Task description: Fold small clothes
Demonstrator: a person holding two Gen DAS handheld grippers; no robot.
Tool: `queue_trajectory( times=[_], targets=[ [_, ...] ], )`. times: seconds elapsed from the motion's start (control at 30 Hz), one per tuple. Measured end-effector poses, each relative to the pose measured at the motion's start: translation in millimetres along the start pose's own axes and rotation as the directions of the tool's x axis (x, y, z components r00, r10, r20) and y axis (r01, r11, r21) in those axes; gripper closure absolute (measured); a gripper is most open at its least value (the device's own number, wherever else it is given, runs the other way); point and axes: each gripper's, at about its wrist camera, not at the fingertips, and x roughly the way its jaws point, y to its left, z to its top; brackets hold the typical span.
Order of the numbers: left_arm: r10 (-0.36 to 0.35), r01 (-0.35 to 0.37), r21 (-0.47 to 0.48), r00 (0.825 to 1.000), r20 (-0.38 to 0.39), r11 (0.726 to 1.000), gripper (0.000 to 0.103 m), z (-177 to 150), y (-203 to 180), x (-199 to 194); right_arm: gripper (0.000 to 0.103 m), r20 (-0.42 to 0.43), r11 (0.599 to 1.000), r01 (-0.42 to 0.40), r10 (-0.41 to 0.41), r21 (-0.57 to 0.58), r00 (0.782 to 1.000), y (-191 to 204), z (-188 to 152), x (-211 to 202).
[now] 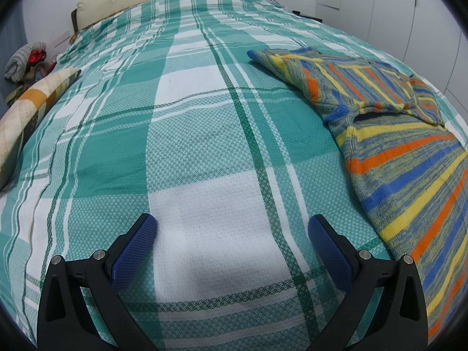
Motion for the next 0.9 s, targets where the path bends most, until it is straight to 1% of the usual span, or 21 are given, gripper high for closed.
queue_trajectory(
  times=[0.17,0.27,0.4,0.6,0.77,0.9],
  targets=[
    [0.0,0.0,0.0,1.0,0.0,1.0,0.0,0.0,-0.1,0.1,0.041,-0.023,1.0,0.012,-0.012,0.003,1.0,0.9,-2.3,3.8],
    [0.0,0.0,0.0,1.0,0.0,1.0,0.0,0.1,-0.1,0.1,0.041,-0.033,1.0,0.018,-0.019,-0.016,0.999,6.0,-2.1,5.5],
    [0.0,0.0,0.0,1.0,0.0,1.0,0.0,0.1,-0.1,0.1,0.041,0.01,0.999,0.01,-0.01,-0.035,1.0,12.5,-0.2,-3.6],
    [0.0,0.0,0.0,1.0,0.0,1.0,0.0,0.2,-0.2,0.2,0.041,0.021,0.999,-0.016,0.017,-0.05,1.0,12.2,-3.6,-3.0],
    [0.0,0.0,0.0,1.0,0.0,1.0,0.0,0.1,-0.2,0.2,0.041,0.072,0.999,-0.038,0.039,-0.017,0.997,2.5,0.8,-11.6],
    [0.0,0.0,0.0,1.0,0.0,1.0,0.0,0.2,-0.3,0.2,0.041,0.098,0.997,-0.081,0.08,0.006,0.992,-3.4,0.2,-14.0]
  ],
)
